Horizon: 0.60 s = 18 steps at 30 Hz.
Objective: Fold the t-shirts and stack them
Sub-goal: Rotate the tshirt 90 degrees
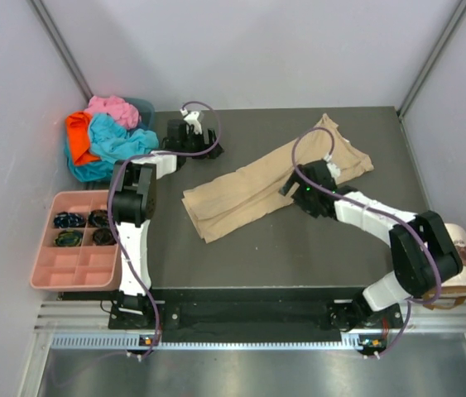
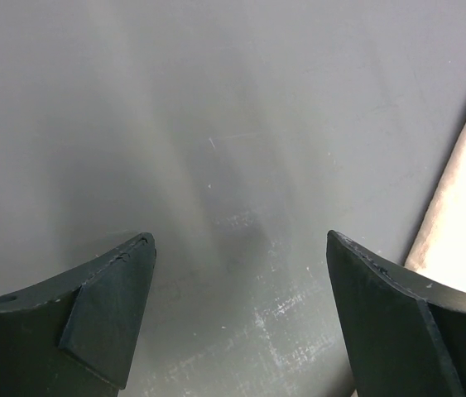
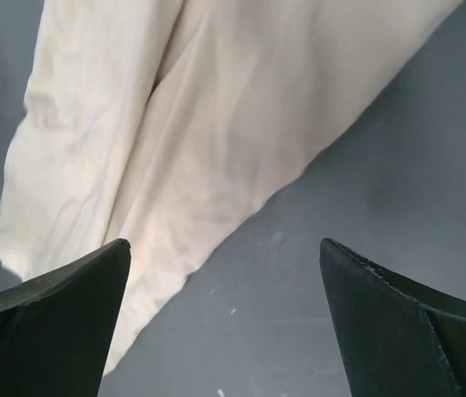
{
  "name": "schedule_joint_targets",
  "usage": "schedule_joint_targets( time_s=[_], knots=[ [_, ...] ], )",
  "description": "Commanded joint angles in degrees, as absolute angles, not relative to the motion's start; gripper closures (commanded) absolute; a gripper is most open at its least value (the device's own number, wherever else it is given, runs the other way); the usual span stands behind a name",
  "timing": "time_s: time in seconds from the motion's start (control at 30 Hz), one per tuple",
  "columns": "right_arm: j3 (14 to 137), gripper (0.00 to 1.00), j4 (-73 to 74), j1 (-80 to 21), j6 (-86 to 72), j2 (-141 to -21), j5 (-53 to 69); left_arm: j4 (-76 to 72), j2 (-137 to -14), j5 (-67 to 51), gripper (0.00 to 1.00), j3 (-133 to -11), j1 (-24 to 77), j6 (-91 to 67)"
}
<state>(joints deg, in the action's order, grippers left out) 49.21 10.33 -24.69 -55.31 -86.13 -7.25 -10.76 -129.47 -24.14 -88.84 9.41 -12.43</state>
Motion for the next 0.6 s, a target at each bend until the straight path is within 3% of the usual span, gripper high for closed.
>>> schedule_joint_targets(
  time_s=[0.0, 0.23, 0.57],
  knots=[
    [49.39, 0.05, 5.10, -34.86, -62.74, -86.56, -11.24, -10.55, -127.44, -24.61, 0.11, -89.91, 9.05, -13.80],
    [53.70, 0.14, 3.25, -44.20, -66.36, -94.74, -12.31, -12.13, -126.74, -24.70, 0.11, -89.74, 8.61, -15.55],
    [60.02, 0.24, 3.60, -46.93, -66.97, -103.62, -9.14, -13.01, -126.12, -25.05, 0.12, -88.95, 8.35, -16.43]
  ],
)
